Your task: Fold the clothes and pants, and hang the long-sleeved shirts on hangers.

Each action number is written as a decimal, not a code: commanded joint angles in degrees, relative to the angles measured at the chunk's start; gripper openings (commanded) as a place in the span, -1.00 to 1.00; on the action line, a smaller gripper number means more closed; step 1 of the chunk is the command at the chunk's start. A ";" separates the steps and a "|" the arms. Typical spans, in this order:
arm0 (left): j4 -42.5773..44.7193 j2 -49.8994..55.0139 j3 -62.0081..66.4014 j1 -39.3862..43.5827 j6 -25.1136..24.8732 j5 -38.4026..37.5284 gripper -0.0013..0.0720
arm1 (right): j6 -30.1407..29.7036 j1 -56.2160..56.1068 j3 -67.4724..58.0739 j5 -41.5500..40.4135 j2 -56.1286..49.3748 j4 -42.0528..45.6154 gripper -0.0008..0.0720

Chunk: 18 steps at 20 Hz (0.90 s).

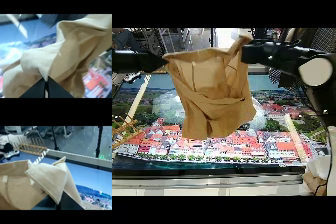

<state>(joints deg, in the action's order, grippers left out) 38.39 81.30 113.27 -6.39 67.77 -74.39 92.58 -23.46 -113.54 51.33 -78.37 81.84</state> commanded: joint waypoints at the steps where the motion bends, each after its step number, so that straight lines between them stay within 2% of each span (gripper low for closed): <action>1: 14.71 3.08 -0.02 -0.02 8.98 -3.89 -0.93 | 4.15 -5.40 0.35 3.48 -2.91 8.07 -0.92; 2: 15.69 4.04 -0.02 -0.09 9.14 -7.15 -0.75 | 4.28 -6.69 0.48 3.78 -4.74 7.87 -0.92; 3: 17.18 4.74 -0.02 -0.46 9.40 -11.17 -0.13 | 4.28 -8.00 0.50 3.76 -6.67 7.89 -0.92; 4: 19.91 5.01 -0.02 -0.98 9.44 -15.06 0.32 | 4.33 -9.38 0.50 3.78 -9.03 7.85 -0.92; 7: 39.87 4.11 -0.50 -6.34 11.54 -24.20 0.33 | 5.57 -12.46 0.50 4.46 -15.39 7.74 -0.92; 9: 52.72 0.98 -5.33 -13.94 12.41 -21.75 0.32 | 5.68 -13.79 0.50 4.61 -18.32 7.65 -0.91; 11: 59.98 -2.64 -12.92 -24.74 12.44 -14.80 0.33 | 5.44 -14.43 0.50 4.57 -19.89 7.65 -0.91; 13: 60.57 -5.16 -20.35 -38.03 14.16 -4.98 0.33 | 5.16 -14.43 0.50 4.59 -20.15 7.23 -0.91; 15: 55.41 -5.16 -24.92 -51.34 16.04 4.57 0.32 | 3.69 -14.36 0.50 4.61 -20.13 7.48 -0.91; 17: 46.99 -2.89 -26.95 -61.90 14.75 11.82 0.32 | 3.50 -14.38 0.48 4.57 -20.13 7.58 -0.91; 18: 42.64 -0.61 -26.95 -65.48 12.00 13.68 0.32 | 3.52 -14.38 0.48 4.46 -20.13 7.56 -0.91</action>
<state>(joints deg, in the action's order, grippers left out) 89.08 78.30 89.91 -58.08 82.08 -71.83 96.79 -37.65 -113.06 55.90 -98.15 89.38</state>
